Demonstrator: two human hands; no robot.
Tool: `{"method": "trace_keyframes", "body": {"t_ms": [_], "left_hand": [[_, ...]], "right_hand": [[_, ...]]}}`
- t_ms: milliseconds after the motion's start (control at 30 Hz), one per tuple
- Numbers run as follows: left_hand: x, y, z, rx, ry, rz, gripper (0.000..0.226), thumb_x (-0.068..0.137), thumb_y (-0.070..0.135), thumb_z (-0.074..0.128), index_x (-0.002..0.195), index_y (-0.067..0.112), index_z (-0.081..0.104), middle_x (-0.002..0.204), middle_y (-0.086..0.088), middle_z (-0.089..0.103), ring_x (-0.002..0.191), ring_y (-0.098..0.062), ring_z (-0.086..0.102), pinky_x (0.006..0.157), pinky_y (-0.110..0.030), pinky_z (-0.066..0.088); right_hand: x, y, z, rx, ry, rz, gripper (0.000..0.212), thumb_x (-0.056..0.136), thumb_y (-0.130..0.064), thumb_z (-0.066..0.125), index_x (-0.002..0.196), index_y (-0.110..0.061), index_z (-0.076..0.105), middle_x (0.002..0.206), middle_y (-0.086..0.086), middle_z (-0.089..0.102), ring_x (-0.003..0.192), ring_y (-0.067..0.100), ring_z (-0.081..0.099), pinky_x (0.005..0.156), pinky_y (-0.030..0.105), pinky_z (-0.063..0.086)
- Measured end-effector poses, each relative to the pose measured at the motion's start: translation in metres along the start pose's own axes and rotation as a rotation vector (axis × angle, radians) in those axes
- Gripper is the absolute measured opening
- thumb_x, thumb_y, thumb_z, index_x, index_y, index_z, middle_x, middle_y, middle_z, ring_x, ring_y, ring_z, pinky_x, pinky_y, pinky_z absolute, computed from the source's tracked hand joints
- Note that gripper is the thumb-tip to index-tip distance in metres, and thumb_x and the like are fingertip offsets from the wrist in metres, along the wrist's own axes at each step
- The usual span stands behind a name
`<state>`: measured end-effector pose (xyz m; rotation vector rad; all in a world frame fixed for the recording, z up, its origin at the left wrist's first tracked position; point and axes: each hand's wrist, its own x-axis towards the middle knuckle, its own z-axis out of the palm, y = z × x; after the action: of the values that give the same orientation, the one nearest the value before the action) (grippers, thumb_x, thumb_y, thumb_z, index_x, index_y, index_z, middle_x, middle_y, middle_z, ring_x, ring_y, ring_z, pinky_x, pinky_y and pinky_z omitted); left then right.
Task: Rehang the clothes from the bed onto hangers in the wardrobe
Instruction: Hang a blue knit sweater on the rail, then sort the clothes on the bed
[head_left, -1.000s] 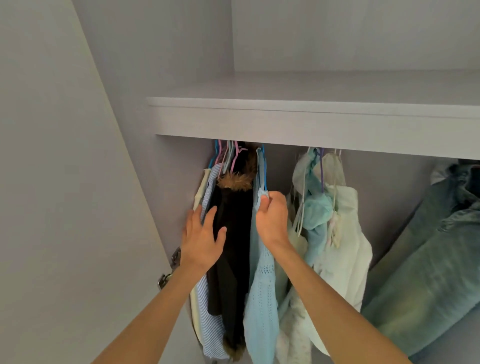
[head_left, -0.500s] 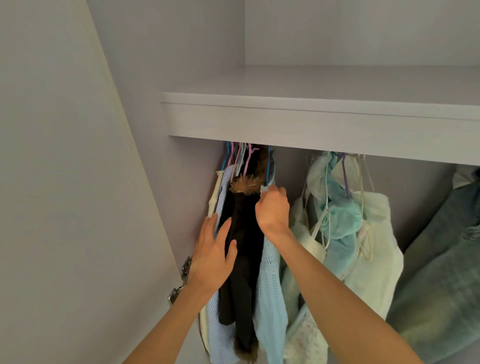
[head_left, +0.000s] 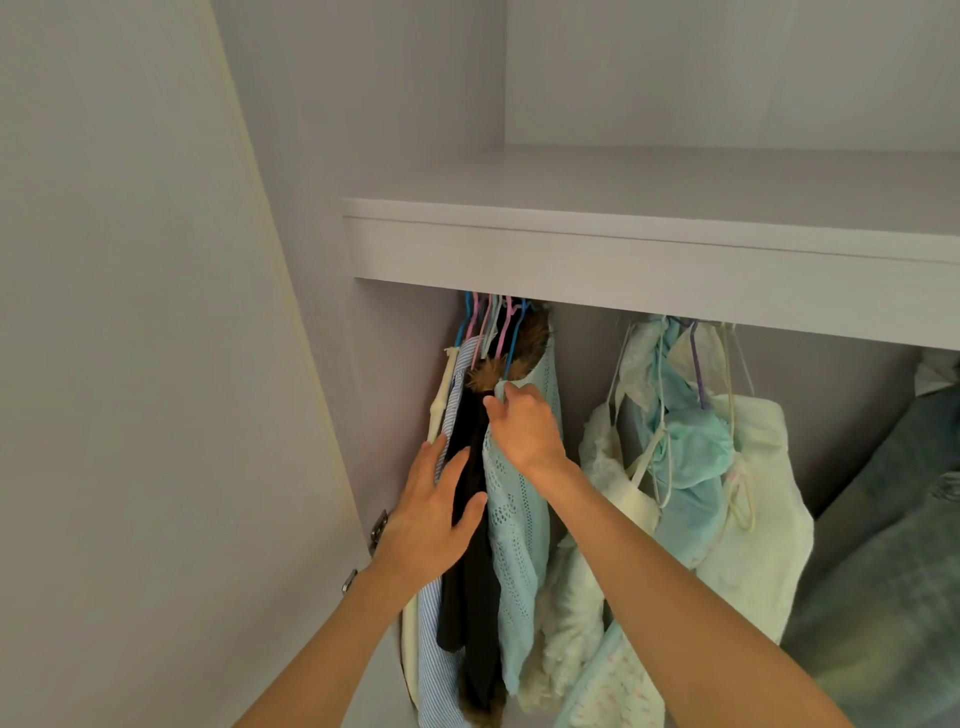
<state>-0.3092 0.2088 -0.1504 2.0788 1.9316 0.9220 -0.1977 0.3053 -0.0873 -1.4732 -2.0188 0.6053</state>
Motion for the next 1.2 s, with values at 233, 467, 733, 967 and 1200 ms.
{"method": "trace_keyframes", "body": {"t_ms": [233, 467, 733, 967, 1200], "left_hand": [[-0.040, 0.005, 0.004, 0.313, -0.025, -0.043, 0.059, 0.090, 0.045, 0.034, 0.139, 0.013, 0.039, 0.148, -0.020, 0.028, 0.135, -0.039, 0.030, 0.106, -0.052, 0.029], [-0.146, 0.023, 0.014, 0.528, -0.091, -0.345, 0.054, 0.085, 0.044, 0.033, 0.133, 0.021, 0.044, 0.138, -0.016, 0.047, 0.123, -0.036, 0.048, 0.094, -0.041, 0.040], [-0.309, 0.058, 0.005, 0.577, -0.008, -0.750, 0.055, 0.087, 0.046, 0.033, 0.135, 0.020, 0.041, 0.139, -0.018, 0.044, 0.128, -0.040, 0.039, 0.097, -0.046, 0.030], [-0.444, 0.115, -0.003, 0.494, 0.167, -1.147, 0.063, 0.089, 0.036, 0.057, 0.143, 0.024, 0.027, 0.151, -0.015, 0.023, 0.142, -0.032, 0.008, 0.110, -0.044, 0.013], [-0.577, 0.191, 0.004, 0.445, 0.277, -1.579, 0.055, 0.086, 0.047, 0.035, 0.134, 0.022, 0.043, 0.142, -0.014, 0.041, 0.132, -0.035, 0.037, 0.103, -0.050, 0.037]], "right_hand": [[-0.062, 0.036, 0.012, 0.043, -0.190, -0.103, 0.056, 0.101, -0.034, 0.031, 0.148, -0.010, 0.015, 0.153, 0.010, 0.023, 0.141, 0.022, 0.022, 0.112, 0.031, 0.020], [-0.142, 0.086, 0.032, 0.001, -0.443, -0.282, 0.066, 0.097, -0.035, 0.042, 0.149, -0.015, 0.007, 0.156, 0.001, 0.011, 0.143, 0.014, 0.012, 0.114, 0.024, 0.012], [-0.225, 0.061, 0.055, -0.145, -0.657, -0.729, 0.068, 0.094, -0.049, 0.031, 0.149, -0.016, 0.008, 0.156, 0.001, 0.011, 0.144, 0.012, 0.007, 0.116, 0.033, 0.004], [-0.330, -0.003, 0.088, -0.114, -0.904, -1.071, 0.066, 0.096, -0.050, 0.028, 0.149, -0.020, 0.004, 0.157, -0.002, 0.005, 0.144, 0.010, 0.002, 0.117, 0.028, 0.000], [-0.473, -0.047, 0.104, 0.042, -1.089, -1.354, 0.064, 0.095, -0.040, 0.046, 0.148, -0.021, 0.016, 0.154, -0.003, 0.019, 0.144, 0.012, 0.011, 0.116, 0.029, 0.003]]}}
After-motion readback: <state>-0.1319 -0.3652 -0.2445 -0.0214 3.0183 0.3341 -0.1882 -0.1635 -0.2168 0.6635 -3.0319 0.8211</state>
